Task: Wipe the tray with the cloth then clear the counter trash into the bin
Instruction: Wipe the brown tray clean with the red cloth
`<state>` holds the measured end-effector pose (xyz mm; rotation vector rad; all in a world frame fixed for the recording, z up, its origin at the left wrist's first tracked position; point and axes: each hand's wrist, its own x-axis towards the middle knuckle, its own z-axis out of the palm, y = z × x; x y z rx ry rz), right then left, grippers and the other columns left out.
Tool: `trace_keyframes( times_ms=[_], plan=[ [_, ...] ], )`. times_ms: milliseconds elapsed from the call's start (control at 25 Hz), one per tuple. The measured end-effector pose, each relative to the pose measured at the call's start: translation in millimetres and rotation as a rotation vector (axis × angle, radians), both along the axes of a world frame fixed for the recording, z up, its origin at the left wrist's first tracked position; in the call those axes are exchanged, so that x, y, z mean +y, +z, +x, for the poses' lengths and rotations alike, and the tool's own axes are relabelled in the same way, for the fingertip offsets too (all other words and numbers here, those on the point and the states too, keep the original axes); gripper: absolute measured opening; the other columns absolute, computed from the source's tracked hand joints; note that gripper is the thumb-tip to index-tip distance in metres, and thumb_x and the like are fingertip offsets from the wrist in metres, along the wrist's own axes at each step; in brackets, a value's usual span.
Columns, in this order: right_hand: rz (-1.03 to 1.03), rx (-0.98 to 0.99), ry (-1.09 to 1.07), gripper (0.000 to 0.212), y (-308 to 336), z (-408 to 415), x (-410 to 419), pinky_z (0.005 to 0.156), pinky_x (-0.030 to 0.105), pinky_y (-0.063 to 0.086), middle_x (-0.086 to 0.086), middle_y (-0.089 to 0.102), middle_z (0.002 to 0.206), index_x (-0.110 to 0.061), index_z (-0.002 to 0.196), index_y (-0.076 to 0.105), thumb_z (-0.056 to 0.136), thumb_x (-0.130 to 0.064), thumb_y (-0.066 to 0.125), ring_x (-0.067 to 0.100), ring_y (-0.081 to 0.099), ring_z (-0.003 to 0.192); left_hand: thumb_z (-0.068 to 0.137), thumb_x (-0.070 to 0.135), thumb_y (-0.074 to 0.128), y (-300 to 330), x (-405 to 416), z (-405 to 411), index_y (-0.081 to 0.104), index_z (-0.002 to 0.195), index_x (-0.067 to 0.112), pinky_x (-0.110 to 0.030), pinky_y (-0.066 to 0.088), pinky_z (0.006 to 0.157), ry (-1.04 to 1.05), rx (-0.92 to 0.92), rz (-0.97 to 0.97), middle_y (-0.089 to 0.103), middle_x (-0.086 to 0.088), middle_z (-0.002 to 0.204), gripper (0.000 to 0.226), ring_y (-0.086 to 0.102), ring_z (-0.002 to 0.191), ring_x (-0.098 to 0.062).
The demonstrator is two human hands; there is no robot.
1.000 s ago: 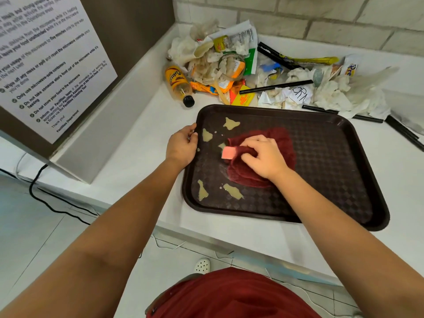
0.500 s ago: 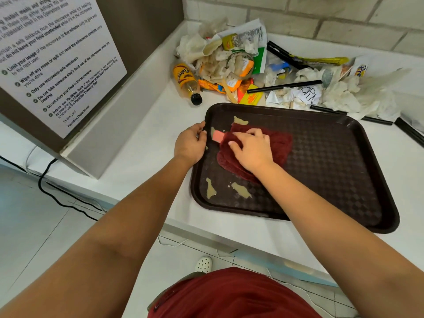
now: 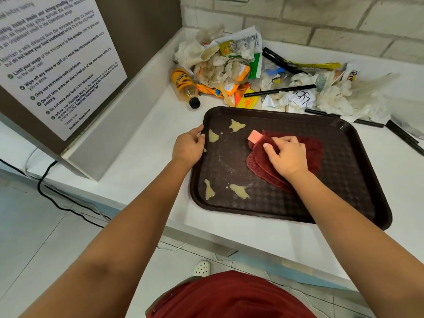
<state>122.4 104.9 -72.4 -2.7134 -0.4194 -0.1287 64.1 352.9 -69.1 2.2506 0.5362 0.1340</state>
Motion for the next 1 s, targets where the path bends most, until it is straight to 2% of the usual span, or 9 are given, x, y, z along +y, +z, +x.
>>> trace_keyframes(
  times_ms=[120,280,520,600,680,760,800,880,1000],
  plan=[
    [-0.044,0.011,-0.045,0.037,-2.2,0.0,6.9,0.098,0.041,0.027,0.009,0.063,0.114,-0.022,0.117,0.061,0.093,-0.043,0.041,0.025,0.042,0.121,0.098,0.030,0.038,-0.8,-3.6,-15.8,0.033,0.143,0.025,-0.036,0.041,0.103,-0.028,0.086,0.068,0.062,-0.007,0.123,0.045,0.057,0.113,-0.026],
    [-0.009,0.102,-0.095,0.038,2.4,-9.8,23.6,0.102,0.041,0.022,0.008,0.058,0.122,-0.027,0.122,0.058,0.093,-0.044,0.040,0.022,0.034,0.129,0.099,0.027,0.034,-4.3,-16.2,-40.0,0.038,0.141,0.024,-0.032,0.041,0.101,0.045,-0.037,0.086,0.056,-0.003,0.132,0.042,0.054,0.117,-0.025],
    [-0.010,0.174,0.318,0.037,9.1,-46.3,77.8,0.106,0.038,0.015,0.000,0.052,0.131,-0.028,0.125,0.056,0.094,-0.042,0.042,0.015,0.029,0.132,0.098,0.022,0.038,-1.4,-17.2,-41.2,0.044,0.137,0.022,-0.034,0.045,0.098,0.062,-0.080,0.002,0.061,-0.007,0.124,0.040,0.056,0.113,-0.025],
    [0.045,0.224,0.406,0.035,10.3,-51.5,69.7,0.105,0.032,0.012,0.001,0.051,0.132,-0.025,0.121,0.060,0.093,-0.040,0.045,0.012,0.030,0.131,0.098,0.022,0.038,-2.1,-16.6,-41.5,0.045,0.136,0.021,-0.034,0.046,0.097,0.067,-0.090,-0.007,0.062,-0.008,0.122,0.039,0.057,0.111,-0.025],
    [0.137,0.262,0.456,0.029,9.4,-52.8,46.8,0.100,0.023,0.011,0.000,0.054,0.127,-0.022,0.112,0.066,0.092,-0.034,0.050,0.007,0.035,0.125,0.097,0.023,0.039,-3.7,-15.4,-41.8,0.047,0.135,0.020,-0.028,0.045,0.093,0.074,-0.096,-0.012,0.063,-0.007,0.119,0.038,0.059,0.107,-0.024],
    [0.208,0.234,0.405,0.026,8.9,-50.9,20.4,0.098,0.019,0.012,0.001,0.057,0.123,-0.016,0.109,0.069,0.090,-0.028,0.055,0.001,0.036,0.115,0.097,0.024,0.040,-5.0,-14.8,-42.1,0.049,0.134,0.020,-0.023,0.042,0.091,0.082,-0.097,-0.035,0.064,-0.006,0.118,0.038,0.059,0.107,-0.022],
    [0.208,0.199,0.355,0.028,8.1,-48.6,9.8,0.101,0.022,0.015,0.004,0.057,0.124,-0.014,0.111,0.068,0.090,-0.028,0.056,0.003,0.037,0.115,0.097,0.024,0.041,-5.1,-15.1,-41.9,0.050,0.133,0.020,-0.022,0.042,0.090,0.089,-0.097,-0.049,0.064,-0.006,0.117,0.037,0.059,0.106,-0.022],
    [0.140,0.143,0.270,0.032,5.0,-45.0,-2.4,0.106,0.030,0.017,0.007,0.056,0.127,-0.015,0.116,0.065,0.092,-0.032,0.052,0.013,0.040,0.123,0.097,0.026,0.040,-3.6,-16.0,-43.0,0.050,0.132,0.021,-0.023,0.041,0.088,0.093,-0.085,-0.048,0.065,-0.005,0.112,0.037,0.059,0.104,-0.022],
    [0.075,0.094,0.168,0.039,0.2,-44.9,1.2,0.107,0.034,0.017,0.007,0.055,0.130,-0.015,0.122,0.060,0.094,-0.038,0.045,0.018,0.038,0.128,0.098,0.028,0.037,-3.2,-13.9,-54.5,0.044,0.136,0.024,-0.030,0.045,0.090,0.040,-0.038,0.032,0.066,-0.007,0.107,0.039,0.060,0.102,-0.024]
  ],
)
